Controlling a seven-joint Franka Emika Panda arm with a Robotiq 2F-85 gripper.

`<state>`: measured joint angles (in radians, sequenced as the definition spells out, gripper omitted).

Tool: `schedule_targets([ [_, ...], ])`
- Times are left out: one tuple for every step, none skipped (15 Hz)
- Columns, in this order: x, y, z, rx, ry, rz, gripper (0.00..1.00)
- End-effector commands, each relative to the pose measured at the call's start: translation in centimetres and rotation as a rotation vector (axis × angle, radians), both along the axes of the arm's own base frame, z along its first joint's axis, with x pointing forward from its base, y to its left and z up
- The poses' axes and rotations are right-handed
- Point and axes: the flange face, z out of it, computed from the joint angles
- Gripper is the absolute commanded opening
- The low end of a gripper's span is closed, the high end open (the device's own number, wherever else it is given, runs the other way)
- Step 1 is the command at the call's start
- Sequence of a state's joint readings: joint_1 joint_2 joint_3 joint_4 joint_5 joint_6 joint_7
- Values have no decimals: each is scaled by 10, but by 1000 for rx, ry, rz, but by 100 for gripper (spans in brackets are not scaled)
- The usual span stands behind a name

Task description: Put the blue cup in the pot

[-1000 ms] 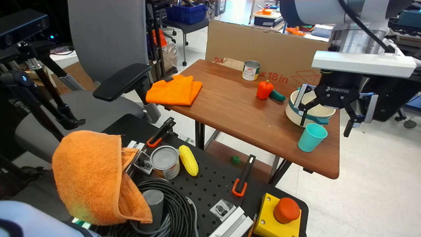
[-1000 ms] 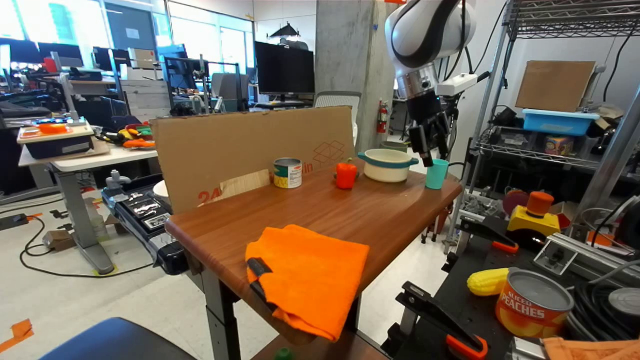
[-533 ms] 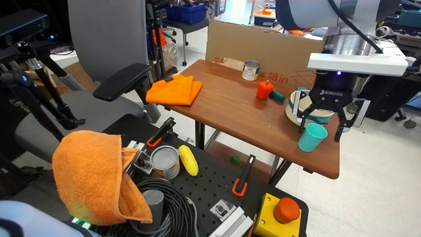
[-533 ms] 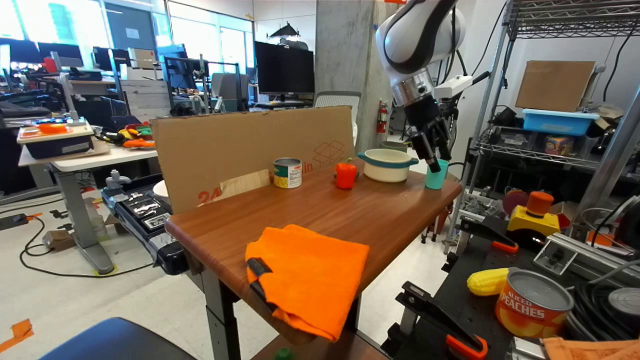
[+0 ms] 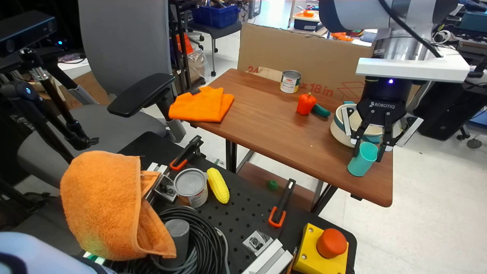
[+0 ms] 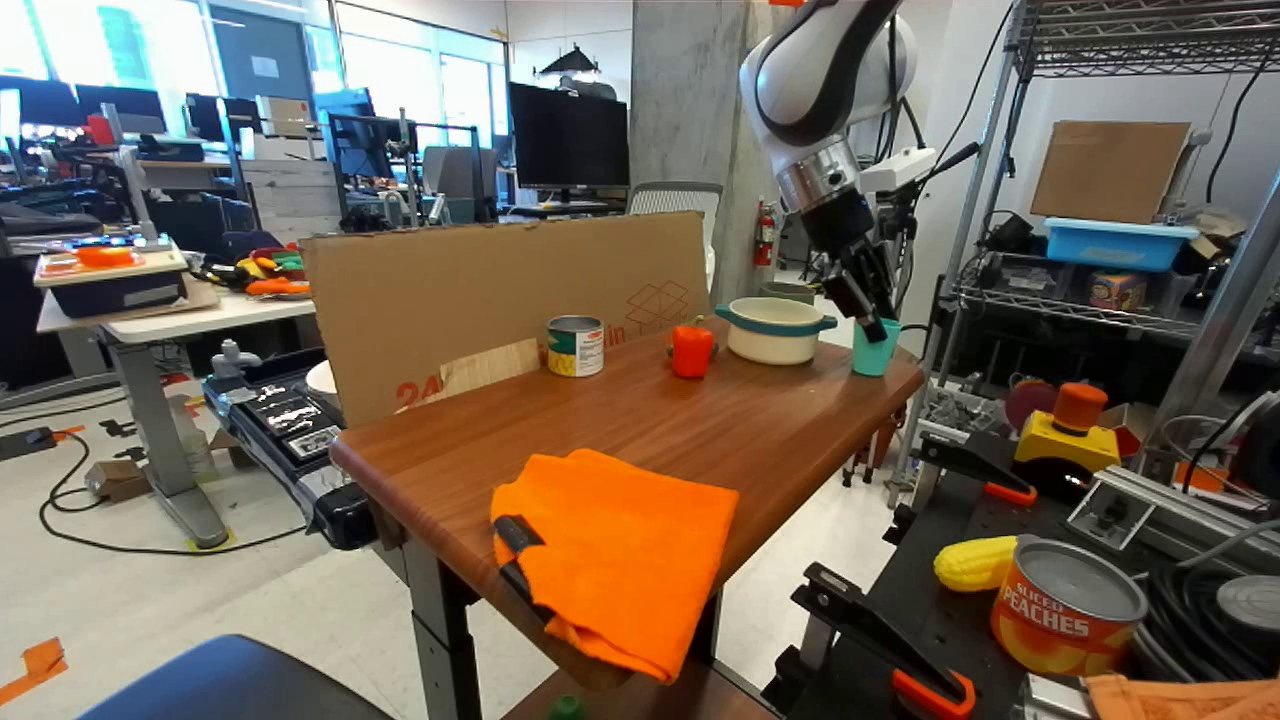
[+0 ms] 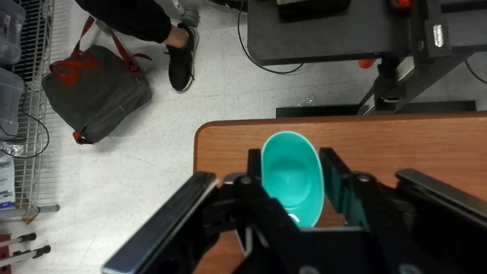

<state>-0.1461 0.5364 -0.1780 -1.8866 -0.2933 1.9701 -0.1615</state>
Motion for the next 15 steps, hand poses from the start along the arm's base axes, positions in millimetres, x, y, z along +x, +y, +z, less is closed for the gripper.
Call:
schedule_targets([
  [8,0,31,34,-19,28,16],
  [9,1,46,49,-43,33,16],
  [10,1,61,60,-62,40,16],
  [11,1,78,71,-82,49,16],
  [11,2,94,76,-86,60,16],
  [13,2,111,83,-77,68,16],
  [15,3,127,91,-66,69,16],
  [20,4,142,98,-66,54,16],
  [26,4,153,102,-75,39,16],
  [33,5,162,107,-91,22,16],
  [42,6,168,108,-125,25,16],
  [53,7,172,109,-156,31,16],
  [63,9,174,110,-182,32,16],
  [74,12,173,107,-211,35,16],
  [83,14,171,105,-226,41,16],
])
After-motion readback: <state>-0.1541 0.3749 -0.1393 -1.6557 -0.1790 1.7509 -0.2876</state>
